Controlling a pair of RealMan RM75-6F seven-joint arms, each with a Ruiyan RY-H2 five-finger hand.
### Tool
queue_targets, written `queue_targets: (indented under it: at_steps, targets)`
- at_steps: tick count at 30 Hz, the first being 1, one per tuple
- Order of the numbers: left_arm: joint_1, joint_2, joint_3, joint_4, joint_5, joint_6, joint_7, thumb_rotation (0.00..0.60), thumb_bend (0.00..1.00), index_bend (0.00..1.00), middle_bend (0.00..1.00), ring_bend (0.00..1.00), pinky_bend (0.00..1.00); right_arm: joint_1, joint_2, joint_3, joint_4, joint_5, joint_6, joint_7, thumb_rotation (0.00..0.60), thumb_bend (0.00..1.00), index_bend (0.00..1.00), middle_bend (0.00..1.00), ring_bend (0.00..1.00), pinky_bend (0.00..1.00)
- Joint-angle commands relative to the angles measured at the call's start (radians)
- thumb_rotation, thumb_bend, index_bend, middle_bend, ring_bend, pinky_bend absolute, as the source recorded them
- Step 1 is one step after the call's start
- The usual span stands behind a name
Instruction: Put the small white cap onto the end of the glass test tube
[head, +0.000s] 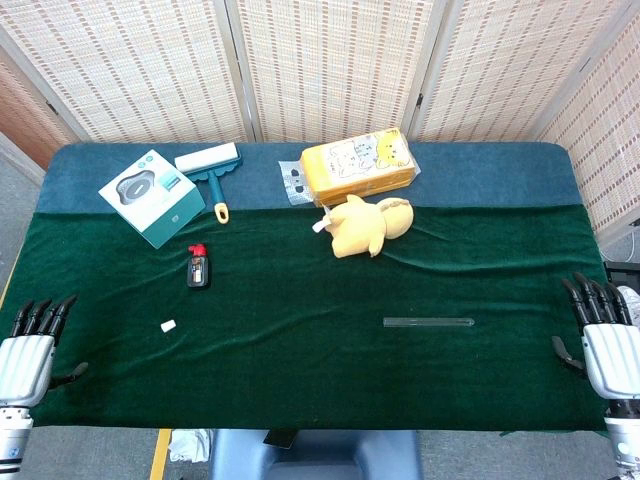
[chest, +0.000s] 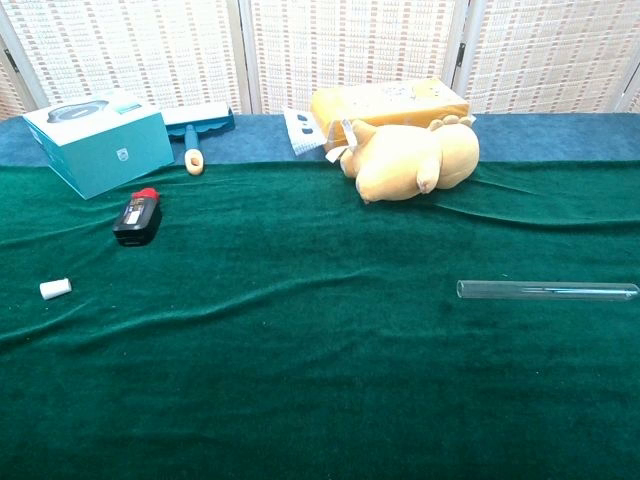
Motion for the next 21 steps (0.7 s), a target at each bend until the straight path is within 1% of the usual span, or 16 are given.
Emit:
queue_targets:
  at_steps: [1, 14, 21]
  targets:
    - [0.003, -0.006, -0.003, 0.005, 0.001, 0.008, 0.002, 0.600, 0.20, 0.09, 0.18, 0.13, 0.00, 0.000, 0.000, -0.001, 0.000, -0.004, 0.001, 0.001, 0.600, 0.40, 0.00, 0.07, 0.07, 0.04]
    - [0.001, -0.010, -0.008, 0.010, 0.009, 0.019, 0.000, 0.600, 0.20, 0.10, 0.19, 0.17, 0.00, -0.011, 0.003, -0.001, 0.003, -0.016, 0.024, 0.017, 0.600, 0.40, 0.00, 0.08, 0.08, 0.04]
    - [-0.007, -0.017, -0.011, 0.019, 0.020, 0.018, -0.005, 0.600, 0.20, 0.13, 0.22, 0.20, 0.00, -0.007, 0.002, -0.001, 0.003, -0.020, 0.018, 0.013, 0.600, 0.40, 0.00, 0.11, 0.10, 0.05]
